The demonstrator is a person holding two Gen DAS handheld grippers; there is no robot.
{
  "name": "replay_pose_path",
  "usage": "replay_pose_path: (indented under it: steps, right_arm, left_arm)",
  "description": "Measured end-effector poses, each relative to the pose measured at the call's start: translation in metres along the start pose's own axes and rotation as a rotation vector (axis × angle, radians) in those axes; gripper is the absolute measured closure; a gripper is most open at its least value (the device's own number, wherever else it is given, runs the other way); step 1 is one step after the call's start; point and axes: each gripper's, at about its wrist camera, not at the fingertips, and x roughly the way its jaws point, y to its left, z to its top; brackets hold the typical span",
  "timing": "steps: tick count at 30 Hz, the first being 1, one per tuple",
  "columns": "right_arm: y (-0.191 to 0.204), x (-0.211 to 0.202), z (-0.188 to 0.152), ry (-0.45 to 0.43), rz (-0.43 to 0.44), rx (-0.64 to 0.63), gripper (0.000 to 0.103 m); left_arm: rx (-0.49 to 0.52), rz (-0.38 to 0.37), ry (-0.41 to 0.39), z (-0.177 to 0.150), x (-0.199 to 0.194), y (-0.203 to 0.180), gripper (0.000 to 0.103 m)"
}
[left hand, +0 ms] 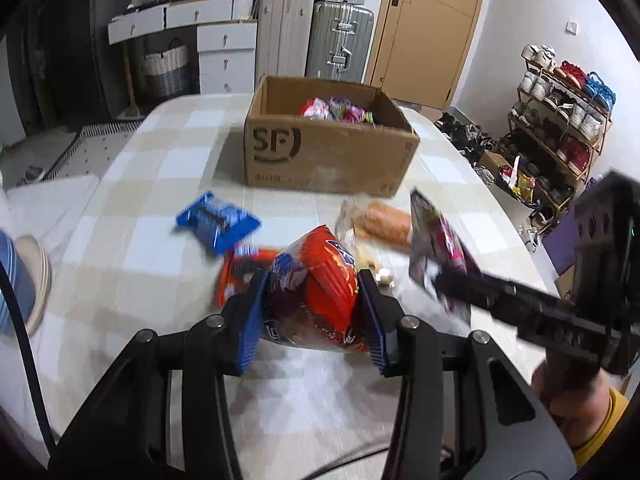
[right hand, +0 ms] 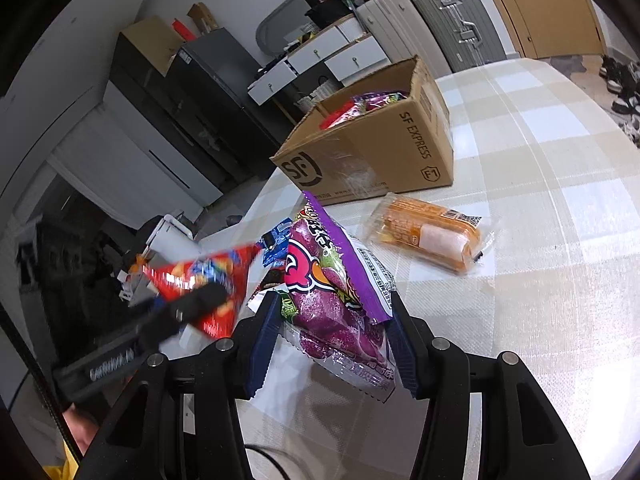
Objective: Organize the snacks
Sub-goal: 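Lift both held bags and carry them over the cardboard box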
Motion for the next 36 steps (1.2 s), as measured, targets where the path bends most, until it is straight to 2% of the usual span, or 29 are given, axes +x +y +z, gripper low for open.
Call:
replay_pose_path:
  steps: [4, 8, 16, 24, 28, 32, 36]
  right_arm:
    - [0.003, 0.003, -0.003, 0.010, -0.003, -0.013, 0.051]
    - [0.005, 0.008, -0.007, 0.028, -0.014, -0.025, 0.051]
    - [0.012, 0.010, -0.006, 0.020, -0.010, -0.024, 0.051]
    - [0.026, 0.002, 0.007, -0.006, 0.009, -0.041, 0.051]
    - [0.029, -0.001, 0.019, -0.015, -0.004, -0.052, 0.051]
    - [0.031, -0.004, 0.042, -0.026, -0.013, -0.047, 0.051]
    - [0.035, -0.006, 0.077, -0.045, -0.024, -0.058, 0.051]
  left_arm:
    - [-0.045, -0.004, 0.005, -0.024, -0.011, 0.005, 0.062]
    - [-0.045, 0.003, 0.017, -0.038, -0.012, 0.008, 0.062]
    - [-0.082, -0.034, 0.014, -0.029, -0.011, 0.020, 0.062]
    - [-0.121, -0.073, 0.012, -0.005, -0.006, 0.032, 0.062]
    - [-0.120, -0.094, -0.023, 0.020, -0.012, 0.033, 0.062]
    - [-0.193, -0.141, -0.064, 0.046, -0.017, 0.045, 0.062]
    - [-0.197, -0.125, -0.078, 0.078, -0.008, 0.052, 0.062]
